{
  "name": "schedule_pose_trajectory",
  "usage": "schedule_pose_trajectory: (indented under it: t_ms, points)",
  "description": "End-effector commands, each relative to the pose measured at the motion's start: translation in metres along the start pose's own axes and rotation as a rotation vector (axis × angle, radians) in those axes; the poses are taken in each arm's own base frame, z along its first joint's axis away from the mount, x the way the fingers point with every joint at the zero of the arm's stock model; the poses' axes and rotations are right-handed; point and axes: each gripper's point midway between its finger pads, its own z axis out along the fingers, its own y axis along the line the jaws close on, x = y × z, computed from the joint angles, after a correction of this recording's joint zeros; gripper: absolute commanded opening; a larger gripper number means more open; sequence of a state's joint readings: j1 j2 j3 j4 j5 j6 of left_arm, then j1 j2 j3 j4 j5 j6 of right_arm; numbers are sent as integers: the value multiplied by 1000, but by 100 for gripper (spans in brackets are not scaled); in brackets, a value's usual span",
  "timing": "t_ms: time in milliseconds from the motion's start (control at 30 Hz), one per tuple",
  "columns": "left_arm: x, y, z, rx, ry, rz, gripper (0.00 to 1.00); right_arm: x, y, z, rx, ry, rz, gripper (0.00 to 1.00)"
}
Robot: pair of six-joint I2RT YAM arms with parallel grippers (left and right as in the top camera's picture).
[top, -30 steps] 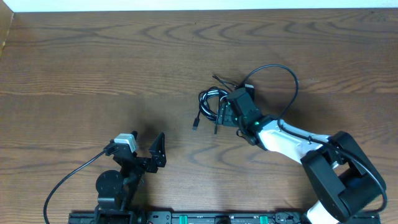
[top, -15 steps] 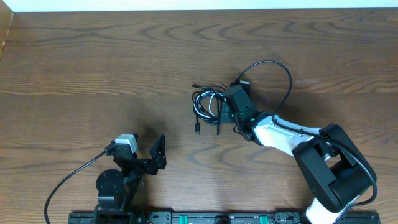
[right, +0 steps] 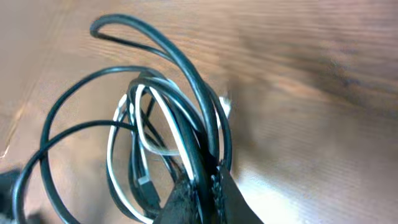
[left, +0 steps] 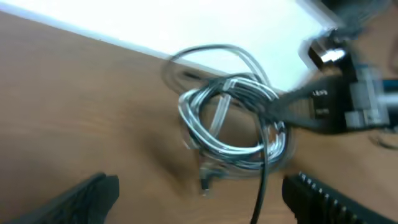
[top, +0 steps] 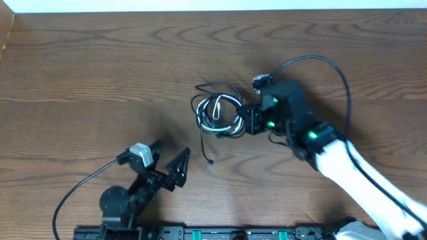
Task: Untangle cables
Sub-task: 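Grasp the cable bundle with the right gripper and lift it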
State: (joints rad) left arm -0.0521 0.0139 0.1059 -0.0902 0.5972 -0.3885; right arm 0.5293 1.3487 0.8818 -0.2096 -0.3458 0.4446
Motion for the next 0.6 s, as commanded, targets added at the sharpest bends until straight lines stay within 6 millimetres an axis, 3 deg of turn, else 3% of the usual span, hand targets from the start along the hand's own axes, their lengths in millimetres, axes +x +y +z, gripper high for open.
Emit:
schedule_pose_trajectory:
  t_ms: [0, 33, 133, 267, 400, 567]
  points:
    - [1, -62, -12, 341, 51, 68, 90, 0, 27, -28, -90, -4, -81, 1]
    - [-4, -76, -17, 413, 37, 115, 90, 2, 30, -36, -94, -3, -82, 1]
    - [-11, -93, -24, 495, 13, 156, 90, 7, 35, -52, -100, 2, -126, 1]
    - [-13, -93, -24, 490, 19, 93, 90, 19, 40, -63, -120, 31, -232, 1]
    - [-16, -90, -23, 470, 17, 41, 90, 41, 66, -69, -313, 106, -386, 1]
    - [-22, -80, -18, 410, -22, 42, 90, 61, 87, -72, -457, 178, -412, 1]
